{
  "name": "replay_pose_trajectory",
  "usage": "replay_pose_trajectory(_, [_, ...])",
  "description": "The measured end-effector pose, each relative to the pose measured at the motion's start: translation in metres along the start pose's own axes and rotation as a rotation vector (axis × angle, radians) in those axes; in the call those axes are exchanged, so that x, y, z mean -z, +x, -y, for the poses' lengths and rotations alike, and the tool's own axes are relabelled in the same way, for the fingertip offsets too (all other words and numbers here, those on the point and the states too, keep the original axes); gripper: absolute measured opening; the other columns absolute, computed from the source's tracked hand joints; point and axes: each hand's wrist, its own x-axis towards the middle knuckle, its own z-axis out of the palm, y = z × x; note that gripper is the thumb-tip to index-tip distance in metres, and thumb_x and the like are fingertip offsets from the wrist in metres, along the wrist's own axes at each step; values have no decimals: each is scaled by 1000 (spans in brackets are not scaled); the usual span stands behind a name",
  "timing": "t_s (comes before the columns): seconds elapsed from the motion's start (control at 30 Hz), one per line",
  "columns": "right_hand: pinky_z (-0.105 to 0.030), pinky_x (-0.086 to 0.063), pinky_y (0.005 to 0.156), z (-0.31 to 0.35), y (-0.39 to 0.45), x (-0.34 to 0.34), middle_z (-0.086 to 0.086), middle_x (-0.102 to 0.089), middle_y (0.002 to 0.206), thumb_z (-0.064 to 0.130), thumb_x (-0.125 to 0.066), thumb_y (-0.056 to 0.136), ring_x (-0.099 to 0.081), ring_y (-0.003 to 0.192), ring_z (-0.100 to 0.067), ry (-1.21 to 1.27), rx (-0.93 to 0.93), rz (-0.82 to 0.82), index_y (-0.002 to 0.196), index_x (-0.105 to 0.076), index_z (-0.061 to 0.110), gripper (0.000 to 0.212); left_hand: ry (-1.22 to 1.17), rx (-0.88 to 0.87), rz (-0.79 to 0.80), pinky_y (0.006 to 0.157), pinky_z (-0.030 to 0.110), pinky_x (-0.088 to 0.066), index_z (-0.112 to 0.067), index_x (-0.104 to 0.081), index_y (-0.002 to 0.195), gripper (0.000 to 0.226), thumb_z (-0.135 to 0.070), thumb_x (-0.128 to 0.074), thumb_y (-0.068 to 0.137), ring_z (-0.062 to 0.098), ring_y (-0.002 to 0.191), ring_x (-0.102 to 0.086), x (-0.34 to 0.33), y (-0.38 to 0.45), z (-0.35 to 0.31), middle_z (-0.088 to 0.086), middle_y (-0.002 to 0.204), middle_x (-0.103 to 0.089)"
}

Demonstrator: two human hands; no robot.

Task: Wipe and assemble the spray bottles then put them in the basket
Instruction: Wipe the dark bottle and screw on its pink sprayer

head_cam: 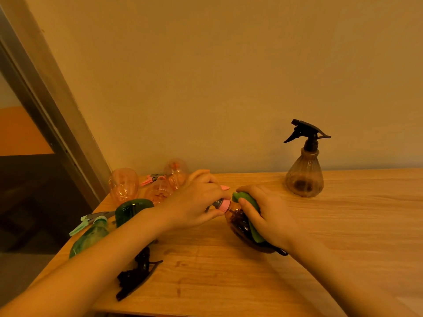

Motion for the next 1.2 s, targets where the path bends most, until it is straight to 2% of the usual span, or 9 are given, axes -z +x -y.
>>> replay_pose_trajectory(0.1, [-26,-45,77,-2,-4,-4,12,-56,112,54,-33,91,-53,94,-6,-16,17,-10,121,-53,31,43,45,-9,19,106,33,-20,-23,-65,109,37,-45,-49,84,9,103,-47,-2,-4,1,-11,93,-65])
replay_pose_trajectory(0.3, [-24,-45,75,-4,-10,-9,12,-55,110,54,-31,91,-52,93,-5,-22,10,-46,121,-53,30,45,-52,94,-32,105,36,-15,-27,-68,110,41,-49,-51,80,9,107,-45,-6,-6,5,-14,96,-65])
replay_pose_trajectory(0.43, [-23,-46,79,-9,-18,-7,14,-54,109,54,-32,91,-52,97,-2,42,-26,-85,122,-54,29,46,-166,176,-5,100,37,-18,-35,-63,117,44,-56,-50,80,11,122,-33,-10,-10,7,-21,120,-49])
replay_pose_trajectory(0.57, [-14,-41,81,-19,-32,-5,17,-53,107,51,-36,91,-52,101,0,123,-71,-129,120,-54,32,39,-345,266,69,110,34,-14,-29,-60,119,35,-41,-63,86,14,140,-12,-11,-9,5,-16,144,-26])
replay_pose_trajectory(0.63, [-14,-41,82,-25,-36,-4,16,-55,107,49,-37,92,-52,101,0,152,-99,-138,119,-53,33,35,-371,243,94,112,33,-19,-24,-60,119,33,-35,-63,88,10,137,-22,-11,-9,5,-11,144,-38])
replay_pose_trajectory(0.73, [-23,-45,83,-30,-37,-2,14,-58,105,44,-40,94,-54,99,0,174,-150,-132,117,-54,32,30,-372,227,120,112,35,-26,-19,-61,117,30,-31,-63,89,1,126,-37,-11,-10,5,-4,131,-55])
replay_pose_trajectory(0.83, [-30,-48,83,-28,-33,1,13,-60,103,44,-39,94,-56,96,-1,170,-164,-125,114,-56,30,30,-344,198,77,110,31,-27,-17,-63,115,29,-29,-64,88,-1,122,-40,-12,-8,5,-2,128,-58])
replay_pose_trajectory(1.0, [-33,-49,81,-10,-16,2,10,-60,106,43,-39,97,-56,94,-5,92,-119,-48,118,-55,28,30,-334,127,5,111,30,-27,-13,-64,112,29,-27,-65,85,-2,123,-37,-10,-1,1,2,129,-58])
replay_pose_trajectory(1.2, [-32,-48,77,3,-7,-8,9,-58,111,50,-33,93,-54,94,-9,-18,-67,-60,121,-55,28,41,-327,139,1,102,27,-34,-14,-65,112,33,-28,-65,82,12,117,-49,-5,-3,-4,2,119,-63])
